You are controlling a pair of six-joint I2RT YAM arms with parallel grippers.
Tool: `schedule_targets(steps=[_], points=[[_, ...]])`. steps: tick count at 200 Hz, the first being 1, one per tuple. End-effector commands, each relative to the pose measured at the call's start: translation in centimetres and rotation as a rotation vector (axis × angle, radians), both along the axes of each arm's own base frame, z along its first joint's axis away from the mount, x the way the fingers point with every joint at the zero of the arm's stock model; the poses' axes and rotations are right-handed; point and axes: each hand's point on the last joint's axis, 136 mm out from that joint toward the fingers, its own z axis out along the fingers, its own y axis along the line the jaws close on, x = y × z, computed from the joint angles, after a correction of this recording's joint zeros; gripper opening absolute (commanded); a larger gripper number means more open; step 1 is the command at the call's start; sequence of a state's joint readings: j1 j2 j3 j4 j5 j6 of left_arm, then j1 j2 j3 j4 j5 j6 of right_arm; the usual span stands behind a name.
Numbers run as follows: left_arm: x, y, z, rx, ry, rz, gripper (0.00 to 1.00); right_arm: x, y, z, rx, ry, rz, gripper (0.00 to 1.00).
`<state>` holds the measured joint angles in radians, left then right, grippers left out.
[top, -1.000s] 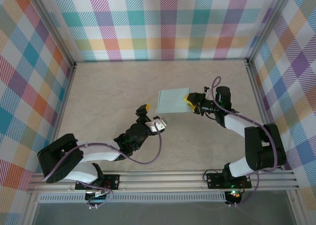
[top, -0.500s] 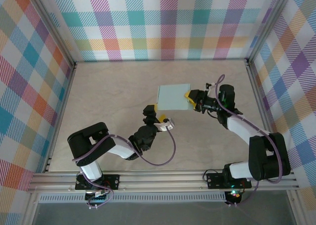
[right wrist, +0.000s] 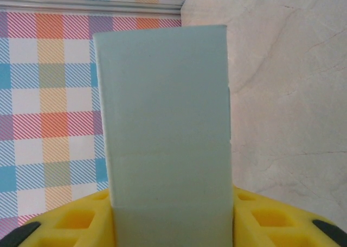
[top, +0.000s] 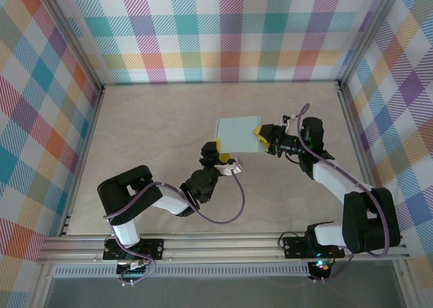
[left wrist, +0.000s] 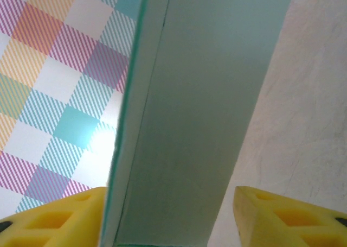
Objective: Fold the paper box
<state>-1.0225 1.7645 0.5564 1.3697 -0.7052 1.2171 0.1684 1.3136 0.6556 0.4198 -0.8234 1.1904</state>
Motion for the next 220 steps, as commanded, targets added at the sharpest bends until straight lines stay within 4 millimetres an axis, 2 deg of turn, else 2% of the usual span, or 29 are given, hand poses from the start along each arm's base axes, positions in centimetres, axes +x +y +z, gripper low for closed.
schedule_targets(steps=[1,41,68,130,172,220], points=[[0.4,0.2,1.2,-0.053,-0.025,0.019,0.56,-0.5,-0.1,1.0,0.014,-0.023,0.013,0.44],[0.5,0.3,1.2,-0.057,-0.025,0.023,0.52,-0.6,-0.1,0.9,0.012,-0.017,0.012,0.44],[0.5,0.4,1.2,-0.055,-0.023,0.028,0.44,-0.5,-0.2,0.8,0.01,-0.012,0.009,0.45],[0.6,0.4,1.1,-0.052,-0.008,0.033,0.43,-0.3,-0.2,0.8,0.009,-0.009,0.005,0.49],[0.7,0.5,0.6,-0.037,0.045,0.038,0.43,-0.2,-0.3,0.8,-0.001,-0.008,-0.007,0.61],[0.6,0.9,-0.4,-0.034,0.146,0.022,0.43,0.0,-0.7,0.5,-0.03,-0.001,-0.032,0.78]])
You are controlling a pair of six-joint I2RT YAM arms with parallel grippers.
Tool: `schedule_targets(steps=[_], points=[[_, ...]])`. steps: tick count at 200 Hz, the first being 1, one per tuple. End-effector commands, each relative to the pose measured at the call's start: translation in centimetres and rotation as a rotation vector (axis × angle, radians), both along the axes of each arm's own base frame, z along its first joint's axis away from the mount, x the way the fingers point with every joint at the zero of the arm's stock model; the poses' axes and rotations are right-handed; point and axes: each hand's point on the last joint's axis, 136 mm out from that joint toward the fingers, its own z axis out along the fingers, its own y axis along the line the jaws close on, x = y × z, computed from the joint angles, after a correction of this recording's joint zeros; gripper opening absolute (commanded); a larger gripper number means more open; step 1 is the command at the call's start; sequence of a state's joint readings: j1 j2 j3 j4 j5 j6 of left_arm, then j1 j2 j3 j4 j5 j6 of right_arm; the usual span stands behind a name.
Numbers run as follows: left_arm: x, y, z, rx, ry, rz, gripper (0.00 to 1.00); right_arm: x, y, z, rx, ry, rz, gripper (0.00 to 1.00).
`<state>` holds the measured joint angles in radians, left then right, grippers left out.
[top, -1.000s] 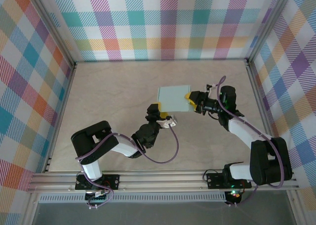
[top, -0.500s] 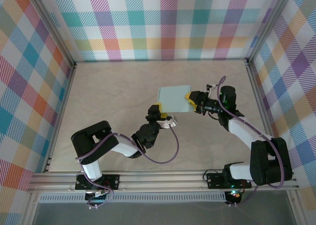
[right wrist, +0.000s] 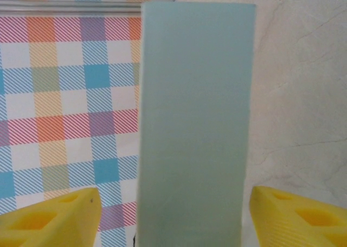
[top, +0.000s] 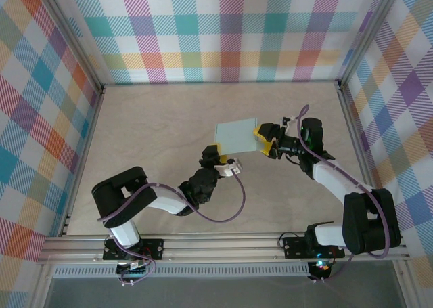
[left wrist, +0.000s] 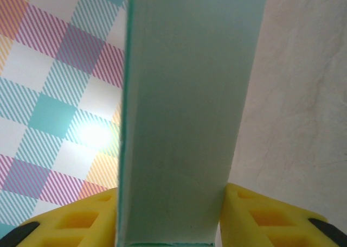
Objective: Fold the paper box
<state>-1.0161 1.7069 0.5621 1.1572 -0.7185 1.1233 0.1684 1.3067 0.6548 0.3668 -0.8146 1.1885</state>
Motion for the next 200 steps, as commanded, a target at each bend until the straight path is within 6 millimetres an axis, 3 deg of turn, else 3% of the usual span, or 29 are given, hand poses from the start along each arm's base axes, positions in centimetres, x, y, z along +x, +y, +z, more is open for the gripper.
schedule_targets(steps=[1,29,57,96,151,180,200], points=[[0.5,0.3,1.4,-0.072,0.042,0.007,0.43,0.2,-0.6,1.1,-0.021,-0.044,-0.024,0.79],[0.0,0.5,0.0,-0.051,0.171,-0.019,0.44,0.2,-2.0,0.1,-0.108,-0.025,-0.082,0.87],[-0.7,1.2,-1.8,-0.037,0.343,-0.047,0.45,0.2,-4.4,-1.1,-0.207,-0.016,-0.165,0.87],[-2.5,2.3,-3.1,-0.054,0.539,-0.077,0.45,-0.3,-5.8,-1.7,-0.281,-0.035,-0.184,0.86],[-4.8,4.4,-4.2,-0.048,0.765,-0.081,0.44,-1.6,-5.6,-1.6,-0.353,-0.104,-0.102,0.87],[-6.3,4.2,-3.7,-0.081,0.901,-0.137,0.44,-2.5,-5.0,-0.7,-0.38,-0.187,-0.019,0.87],[-7.8,4.1,-4.6,-0.054,1.041,-0.178,0.44,-3.1,-4.7,0.0,-0.451,-0.276,0.029,0.85]])
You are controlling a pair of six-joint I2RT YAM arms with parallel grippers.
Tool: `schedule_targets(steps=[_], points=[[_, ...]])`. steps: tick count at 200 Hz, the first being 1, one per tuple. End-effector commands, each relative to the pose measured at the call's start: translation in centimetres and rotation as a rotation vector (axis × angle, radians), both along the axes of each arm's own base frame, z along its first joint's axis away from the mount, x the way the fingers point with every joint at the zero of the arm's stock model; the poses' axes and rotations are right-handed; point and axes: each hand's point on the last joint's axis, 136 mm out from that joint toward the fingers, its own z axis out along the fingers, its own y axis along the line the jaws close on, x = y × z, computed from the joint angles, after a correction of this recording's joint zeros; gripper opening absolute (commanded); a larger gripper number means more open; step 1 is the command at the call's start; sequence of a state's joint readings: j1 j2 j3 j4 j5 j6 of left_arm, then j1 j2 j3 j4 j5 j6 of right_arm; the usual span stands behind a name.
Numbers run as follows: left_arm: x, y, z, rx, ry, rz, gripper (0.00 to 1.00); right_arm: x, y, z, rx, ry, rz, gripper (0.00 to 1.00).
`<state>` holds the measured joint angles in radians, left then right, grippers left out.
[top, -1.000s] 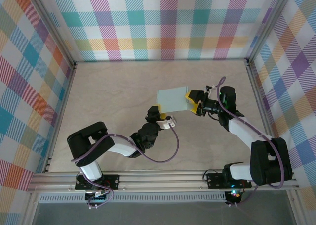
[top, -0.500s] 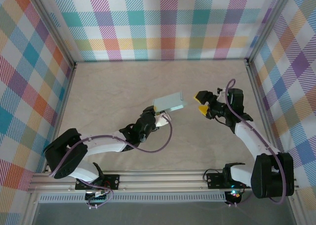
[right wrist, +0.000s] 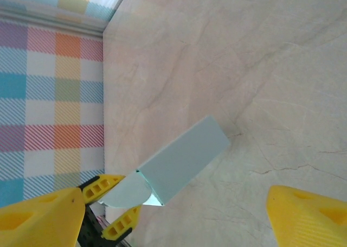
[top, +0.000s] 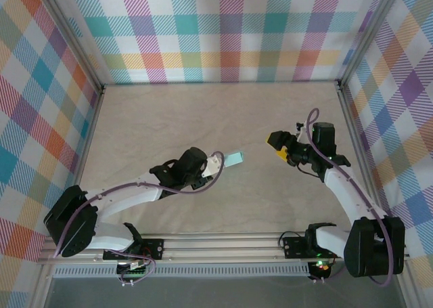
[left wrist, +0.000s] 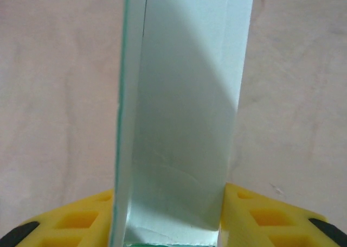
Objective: Fold the paper box
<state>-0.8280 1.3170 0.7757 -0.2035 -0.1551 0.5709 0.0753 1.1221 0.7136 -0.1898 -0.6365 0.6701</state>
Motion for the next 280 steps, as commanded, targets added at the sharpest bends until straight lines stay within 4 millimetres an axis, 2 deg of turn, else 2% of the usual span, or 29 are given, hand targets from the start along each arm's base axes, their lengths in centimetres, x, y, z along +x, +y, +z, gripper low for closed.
schedule_targets(steps=[1,38,62,91,121,128,144,151,164,190,215,231,255,280], points=[[-2.6,-0.6,0.1,-0.037,0.197,-0.07,0.44,-1.1,0.8,2.1,-0.089,-0.137,0.117,0.85],[-2.7,-0.7,-1.5,0.031,0.335,-0.088,0.44,-1.4,1.4,2.4,-0.284,-0.25,0.2,0.85],[-3.5,-1.4,-1.5,0.03,0.413,-0.135,0.44,-2.0,2.1,2.4,-0.39,-0.307,0.282,0.85],[-4.4,-1.9,-1.6,0.018,0.508,-0.179,0.44,-3.2,2.7,1.3,-0.53,-0.392,0.403,0.85],[-4.1,-1.7,-2.5,0.054,0.555,-0.17,0.44,-4.1,2.9,0.5,-0.658,-0.517,0.524,0.82],[-4.1,-1.7,-2.6,0.057,0.561,-0.173,0.44,-4.2,3.2,0.5,-0.662,-0.535,0.541,0.78],[-4.2,-1.9,-2.7,0.059,0.571,-0.186,0.44,-4.7,4.2,0.3,-0.663,-0.576,0.608,0.55],[-4.1,-2.0,-2.7,0.06,0.572,-0.189,0.44,-4.8,4.4,0.0,-0.676,-0.583,0.63,0.5],[-4.2,-2.0,-2.7,0.064,0.573,-0.196,0.44,-4.7,4.5,-0.6,-0.72,-0.575,0.659,0.45],[-4.1,-2.0,-2.9,0.065,0.581,-0.199,0.44,-3.7,4.2,-1.5,-0.81,-0.558,0.685,0.43],[-4.2,-2.1,-3.0,0.069,0.59,-0.198,0.44,-3.1,4.6,-2.0,-0.814,-0.551,0.712,0.4],[-3.9,-2.0,-3.0,0.073,0.579,-0.194,0.44,-2.8,4.9,-2.4,-0.813,-0.542,0.724,0.31],[-4.0,-2.0,-3.1,0.075,0.583,-0.195,0.44,-2.6,5.3,-2.8,-0.798,-0.523,0.745,0.29],[-4.0,-2.0,-3.2,0.078,0.589,-0.197,0.44,-2.8,5.5,-3.2,-0.787,-0.511,0.768,0.19]])
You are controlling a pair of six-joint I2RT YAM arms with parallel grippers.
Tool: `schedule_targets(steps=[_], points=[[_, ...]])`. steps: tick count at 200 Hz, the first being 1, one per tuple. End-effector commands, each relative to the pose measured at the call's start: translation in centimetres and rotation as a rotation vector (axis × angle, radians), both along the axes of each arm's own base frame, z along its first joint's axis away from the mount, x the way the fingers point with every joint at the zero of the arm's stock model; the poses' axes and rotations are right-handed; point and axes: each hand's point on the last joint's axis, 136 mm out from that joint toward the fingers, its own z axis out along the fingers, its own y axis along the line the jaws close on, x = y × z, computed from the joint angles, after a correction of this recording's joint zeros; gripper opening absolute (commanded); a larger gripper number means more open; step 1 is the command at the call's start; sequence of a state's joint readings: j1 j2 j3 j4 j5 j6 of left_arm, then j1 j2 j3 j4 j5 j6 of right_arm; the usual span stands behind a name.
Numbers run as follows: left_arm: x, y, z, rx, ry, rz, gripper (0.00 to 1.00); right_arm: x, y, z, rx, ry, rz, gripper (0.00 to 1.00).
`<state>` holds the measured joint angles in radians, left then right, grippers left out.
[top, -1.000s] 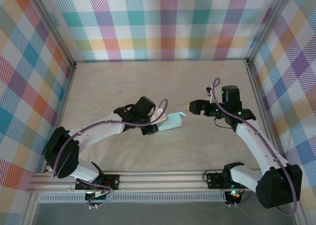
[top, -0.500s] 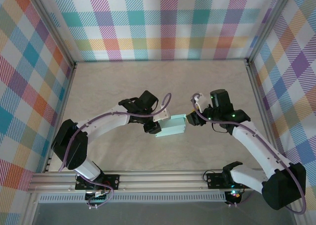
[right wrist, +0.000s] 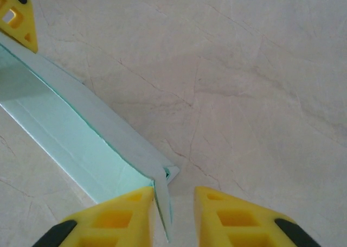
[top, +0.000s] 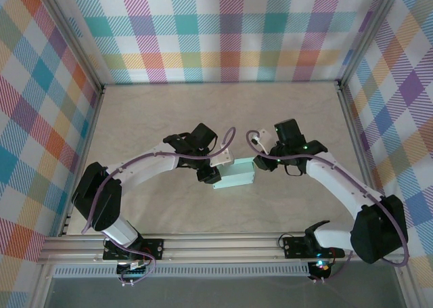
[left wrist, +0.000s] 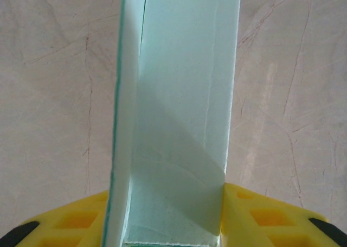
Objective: Fold the paper box
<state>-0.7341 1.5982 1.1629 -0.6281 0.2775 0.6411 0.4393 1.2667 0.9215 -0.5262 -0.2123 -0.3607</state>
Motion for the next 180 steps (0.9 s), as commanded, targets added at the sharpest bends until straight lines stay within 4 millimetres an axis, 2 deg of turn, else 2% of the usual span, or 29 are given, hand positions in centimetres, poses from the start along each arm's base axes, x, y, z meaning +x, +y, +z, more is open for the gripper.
schedule_targets(steps=[1,14,32,64,146,180], points=[[-2.3,1.8,-2.8,0.102,0.133,-0.016,0.44,-0.2,0.6,0.5,0.006,0.004,0.045,0.19],[-2.3,1.8,-2.9,0.104,0.137,-0.015,0.44,-0.3,0.6,0.3,0.005,0.015,0.05,0.14],[-2.2,1.8,-2.9,0.107,0.137,-0.011,0.44,-0.4,0.5,0.1,-0.005,0.028,0.047,0.0],[-1.8,1.8,-3.2,0.118,0.133,0.015,0.44,-0.5,0.8,0.6,0.019,0.044,0.027,0.0],[-0.8,1.2,-2.8,0.109,0.128,0.068,0.44,0.6,-0.2,0.8,0.032,-0.01,-0.321,0.0],[-0.6,1.1,-2.8,0.108,0.134,0.078,0.44,1.1,-0.6,1.7,0.134,-0.038,-0.488,0.0]])
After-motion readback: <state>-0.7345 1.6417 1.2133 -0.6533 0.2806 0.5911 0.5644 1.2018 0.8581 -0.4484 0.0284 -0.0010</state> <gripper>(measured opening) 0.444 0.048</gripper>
